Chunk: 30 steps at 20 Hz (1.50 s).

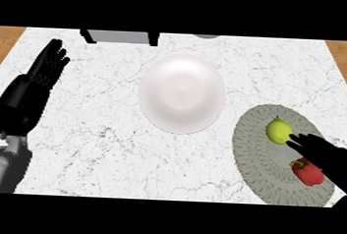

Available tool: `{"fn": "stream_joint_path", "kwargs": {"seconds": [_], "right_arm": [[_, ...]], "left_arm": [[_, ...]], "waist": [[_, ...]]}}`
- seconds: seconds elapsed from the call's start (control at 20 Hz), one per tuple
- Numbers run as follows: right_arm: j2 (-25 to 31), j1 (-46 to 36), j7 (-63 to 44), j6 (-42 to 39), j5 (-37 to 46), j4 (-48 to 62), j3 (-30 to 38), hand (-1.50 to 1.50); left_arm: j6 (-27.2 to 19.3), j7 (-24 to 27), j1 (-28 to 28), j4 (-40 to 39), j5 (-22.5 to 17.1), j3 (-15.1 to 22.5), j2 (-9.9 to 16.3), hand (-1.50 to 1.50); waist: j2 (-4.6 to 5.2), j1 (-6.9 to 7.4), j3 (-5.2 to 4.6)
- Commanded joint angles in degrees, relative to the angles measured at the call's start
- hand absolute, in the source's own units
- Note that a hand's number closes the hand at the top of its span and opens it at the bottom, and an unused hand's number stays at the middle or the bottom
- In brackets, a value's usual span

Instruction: Pick the bell pepper from the placemat and place it in the plate

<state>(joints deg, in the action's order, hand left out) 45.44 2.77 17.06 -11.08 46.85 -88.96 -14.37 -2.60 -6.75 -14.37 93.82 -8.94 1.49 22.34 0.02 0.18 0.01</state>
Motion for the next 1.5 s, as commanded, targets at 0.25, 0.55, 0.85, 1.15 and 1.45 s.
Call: {"fn": "stream_joint_path", "kwargs": {"seconds": [0.25,0.55,0.85,1.15,1.45], "right_arm": [[-7.4,-2.3,0.0,1.4,9.6,8.8,-1.5,-1.5],[-9.9,-5.9,8.8,6.0,8.8,17.3,2.1,1.5],[-15.1,-8.1,8.0,14.4,10.7,12.6,2.9,1.5],[-20.4,4.5,-18.4,16.9,9.9,12.5,14.9,1.5],[-29.1,14.5,-38.6,24.7,12.6,6.3,21.9,1.5]], "left_arm": [[3.8,4.0,3.0,-2.7,0.9,-3.6,-1.1,0.0],[2.6,3.6,-1.4,-4.3,3.4,-3.4,-3.7,0.0],[2.8,0.8,-2.1,-3.6,3.4,-3.3,-4.0,0.0],[2.5,0.7,2.3,-1.5,2.6,-6.6,-1.4,0.0],[1.8,0.8,4.4,-1.0,3.3,-8.0,-0.3,0.0]], "waist": [[-0.01,0.01,-0.01],[0.09,-0.15,0.01],[0.03,-0.28,0.0],[-1.3,-6.39,-0.38],[-1.81,-8.76,-0.69]]}}
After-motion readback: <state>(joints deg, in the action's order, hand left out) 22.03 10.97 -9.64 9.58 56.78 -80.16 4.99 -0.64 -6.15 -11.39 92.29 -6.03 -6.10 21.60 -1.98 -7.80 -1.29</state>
